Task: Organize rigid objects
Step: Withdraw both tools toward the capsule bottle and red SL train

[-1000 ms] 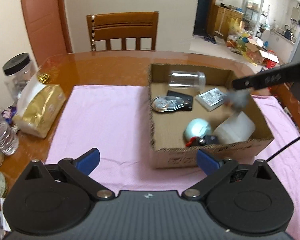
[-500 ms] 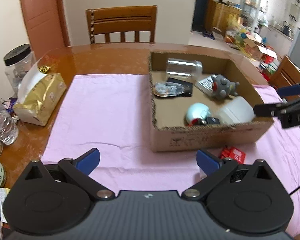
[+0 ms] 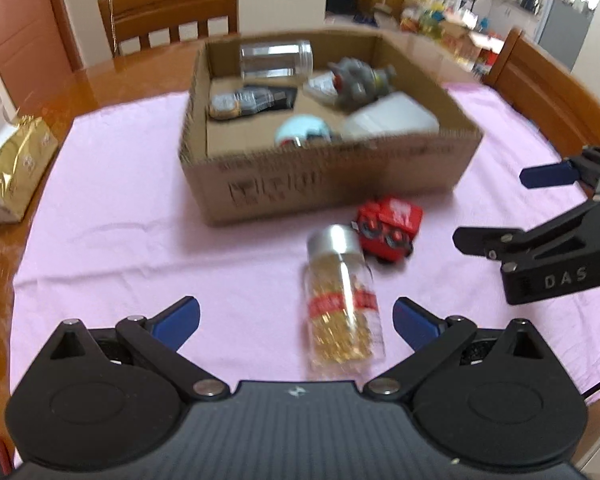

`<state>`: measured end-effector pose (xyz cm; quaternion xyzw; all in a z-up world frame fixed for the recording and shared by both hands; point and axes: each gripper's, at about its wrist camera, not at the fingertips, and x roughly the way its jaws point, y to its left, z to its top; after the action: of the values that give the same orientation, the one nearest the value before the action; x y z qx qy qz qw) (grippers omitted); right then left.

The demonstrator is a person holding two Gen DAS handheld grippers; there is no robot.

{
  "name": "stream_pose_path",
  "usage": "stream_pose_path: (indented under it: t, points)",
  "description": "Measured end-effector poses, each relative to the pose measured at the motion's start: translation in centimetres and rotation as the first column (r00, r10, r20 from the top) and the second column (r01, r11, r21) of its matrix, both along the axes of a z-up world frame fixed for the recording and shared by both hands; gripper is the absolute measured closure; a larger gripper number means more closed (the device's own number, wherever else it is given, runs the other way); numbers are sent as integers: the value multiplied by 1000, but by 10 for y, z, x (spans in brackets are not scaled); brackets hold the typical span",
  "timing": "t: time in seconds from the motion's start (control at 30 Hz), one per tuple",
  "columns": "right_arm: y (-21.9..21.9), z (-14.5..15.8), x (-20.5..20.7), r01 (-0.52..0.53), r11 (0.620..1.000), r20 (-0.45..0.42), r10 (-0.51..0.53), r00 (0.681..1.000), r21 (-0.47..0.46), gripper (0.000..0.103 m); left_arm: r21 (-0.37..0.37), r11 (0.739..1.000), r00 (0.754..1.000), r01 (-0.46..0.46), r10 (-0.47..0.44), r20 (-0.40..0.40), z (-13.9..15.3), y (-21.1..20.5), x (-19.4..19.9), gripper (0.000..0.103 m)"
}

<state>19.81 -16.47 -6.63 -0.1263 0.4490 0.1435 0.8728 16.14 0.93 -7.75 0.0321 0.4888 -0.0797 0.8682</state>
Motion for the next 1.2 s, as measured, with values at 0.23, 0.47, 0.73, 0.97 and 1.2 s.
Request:
stream_pose_path:
  t: [0.23,0.47,0.73,0.97,1.2]
  points:
    - [-24,-18,6,-33,996,-57,38,998,86,0,58,997,998,-54,55,-30,-24,-22,-3,2]
    - [-31,-25,3,-99,990,-78,107,991,101,0,103,990,994,-99,103,-30,-37,-23,-3,2]
    - [-23,-25,6,-83,992,-82,91,992,99,0,133,986,994,-104,109,-28,-36,10,-5,2]
    - [-9,-28,18,39,988,-122,-21,992,151,0,108,989,994,-101,105,-26,-36,40,5,2]
    - [9,-32,37,165,963,-136,-138,981,212,0,75,995,997,-72,75,-36,-34,62,1,2]
